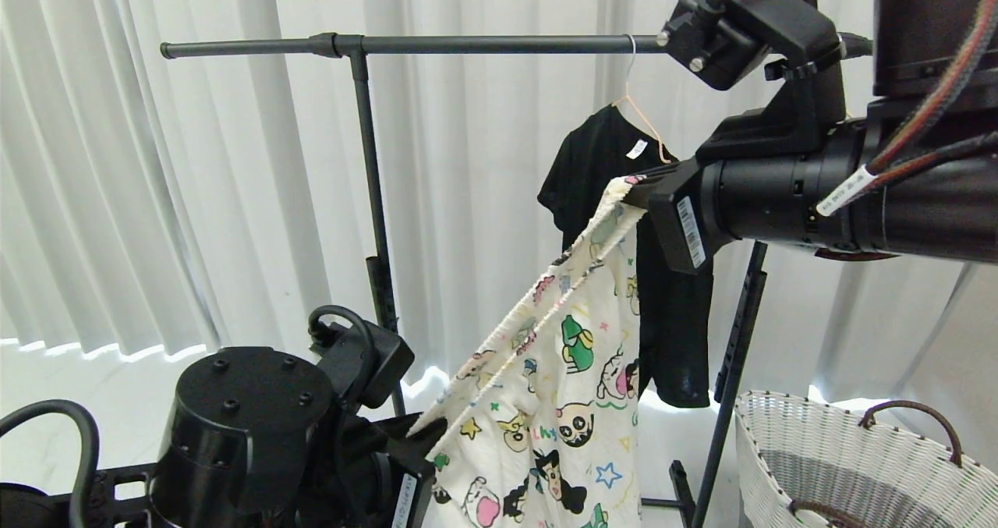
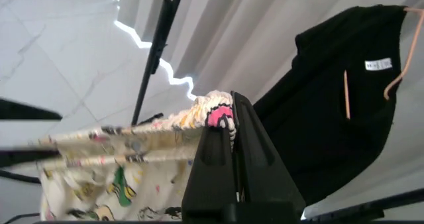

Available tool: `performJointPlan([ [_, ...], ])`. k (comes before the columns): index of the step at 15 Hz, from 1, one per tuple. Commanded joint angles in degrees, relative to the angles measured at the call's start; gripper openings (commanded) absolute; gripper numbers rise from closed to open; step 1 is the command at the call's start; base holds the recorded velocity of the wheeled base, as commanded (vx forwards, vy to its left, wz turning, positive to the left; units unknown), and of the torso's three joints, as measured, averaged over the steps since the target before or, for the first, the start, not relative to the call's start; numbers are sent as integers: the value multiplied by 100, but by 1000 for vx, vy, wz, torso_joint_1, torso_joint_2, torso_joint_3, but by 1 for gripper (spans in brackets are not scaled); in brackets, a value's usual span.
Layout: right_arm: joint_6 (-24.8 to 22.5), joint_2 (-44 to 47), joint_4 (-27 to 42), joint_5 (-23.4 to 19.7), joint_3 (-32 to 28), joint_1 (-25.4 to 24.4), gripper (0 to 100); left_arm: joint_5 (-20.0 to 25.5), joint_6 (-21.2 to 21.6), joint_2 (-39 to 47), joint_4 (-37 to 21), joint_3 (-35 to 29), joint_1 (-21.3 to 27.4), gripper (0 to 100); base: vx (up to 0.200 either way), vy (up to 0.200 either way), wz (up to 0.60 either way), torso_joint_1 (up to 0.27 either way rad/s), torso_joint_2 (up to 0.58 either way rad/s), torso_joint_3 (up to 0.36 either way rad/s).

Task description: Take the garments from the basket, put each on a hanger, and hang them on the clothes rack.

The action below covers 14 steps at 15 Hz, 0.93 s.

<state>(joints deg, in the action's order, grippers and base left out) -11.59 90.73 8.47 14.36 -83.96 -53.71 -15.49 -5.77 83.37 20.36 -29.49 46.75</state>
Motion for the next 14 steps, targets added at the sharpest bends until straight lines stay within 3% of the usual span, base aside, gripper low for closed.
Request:
performJointPlan([
  [1,-10,-337,-3,5,319,230,0,-226,181,-119,3,110,1,0,0,0,0,0,0,0],
  [3,-1,-601,-3,5,679,353,0,-595,410,-181,117,189,1,0,0,0,0,0,0,0],
  [6,-10,-1075,-3,5,1303,502,0,-692,612,-322,495,49,1,0,0,0,0,0,0,0],
  [8,-18,-1488,5,-3,1584,731,0,-903,981,-471,390,-672,1,0,0,0,0,0,0,0],
  [9,-18,-1603,5,-3,1628,757,0,-894,1183,-524,74,-1033,1,0,0,0,0,0,0,0],
  [12,-115,-1770,5,-3,1619,748,0,-894,1227,-559,-1271,-2351,115,0,0,0,0,0,0,0],
  [14,-546,-1928,-3,-39,1619,748,0,-894,1227,-629,-2335,-3230,106,0,0,0,0,0,0,0],
])
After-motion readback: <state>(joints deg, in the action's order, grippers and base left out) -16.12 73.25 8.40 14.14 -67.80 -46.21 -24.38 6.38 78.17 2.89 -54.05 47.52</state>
